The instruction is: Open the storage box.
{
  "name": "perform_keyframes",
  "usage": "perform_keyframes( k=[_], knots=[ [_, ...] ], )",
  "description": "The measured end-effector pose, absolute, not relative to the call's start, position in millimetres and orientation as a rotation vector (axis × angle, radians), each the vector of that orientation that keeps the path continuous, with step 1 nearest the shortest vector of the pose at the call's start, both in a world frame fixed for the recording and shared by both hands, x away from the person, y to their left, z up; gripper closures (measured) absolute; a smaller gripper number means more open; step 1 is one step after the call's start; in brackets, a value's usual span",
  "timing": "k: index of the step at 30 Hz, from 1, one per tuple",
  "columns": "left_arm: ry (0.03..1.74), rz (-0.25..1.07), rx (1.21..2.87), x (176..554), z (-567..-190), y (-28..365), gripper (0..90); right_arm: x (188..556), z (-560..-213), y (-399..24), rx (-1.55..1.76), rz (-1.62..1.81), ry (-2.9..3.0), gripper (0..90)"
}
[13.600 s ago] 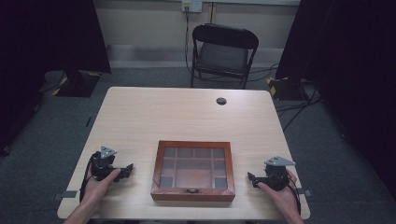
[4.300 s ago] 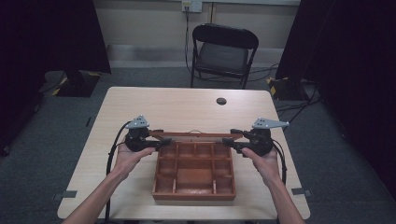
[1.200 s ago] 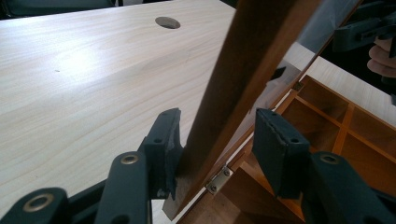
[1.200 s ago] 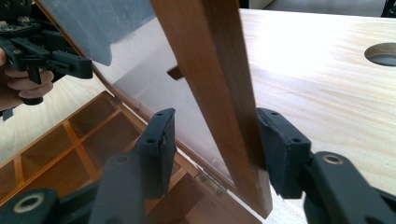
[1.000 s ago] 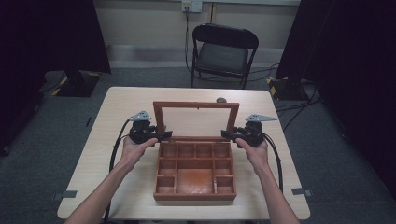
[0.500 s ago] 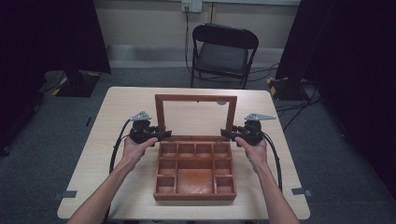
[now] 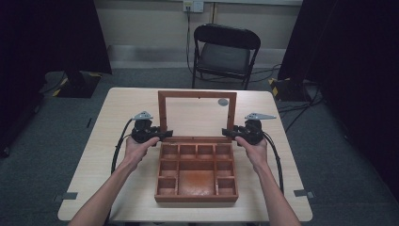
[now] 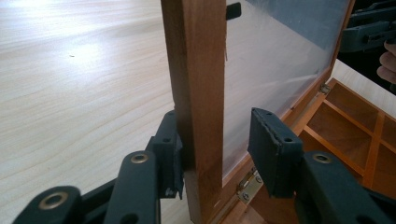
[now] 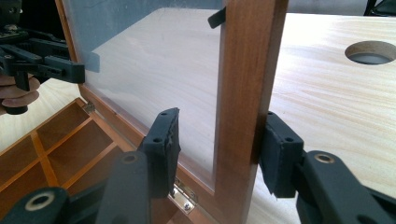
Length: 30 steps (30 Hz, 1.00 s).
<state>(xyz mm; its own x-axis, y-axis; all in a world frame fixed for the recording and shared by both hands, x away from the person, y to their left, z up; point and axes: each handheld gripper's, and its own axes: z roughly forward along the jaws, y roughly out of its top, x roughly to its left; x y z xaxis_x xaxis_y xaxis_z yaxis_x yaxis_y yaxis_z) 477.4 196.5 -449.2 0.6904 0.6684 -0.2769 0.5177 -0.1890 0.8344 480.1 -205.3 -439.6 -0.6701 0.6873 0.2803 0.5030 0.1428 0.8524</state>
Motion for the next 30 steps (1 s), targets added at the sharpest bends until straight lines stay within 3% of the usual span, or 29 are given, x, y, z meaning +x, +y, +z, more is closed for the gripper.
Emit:
perform_keyframes(
  k=[30],
  knots=[
    [0.965, 0.159, 1.853, 488.3, -455.0, 194.9, 52.0, 489.7, -447.6, -203.6, 1.232, 1.553, 2.217, 51.1]
  ],
)
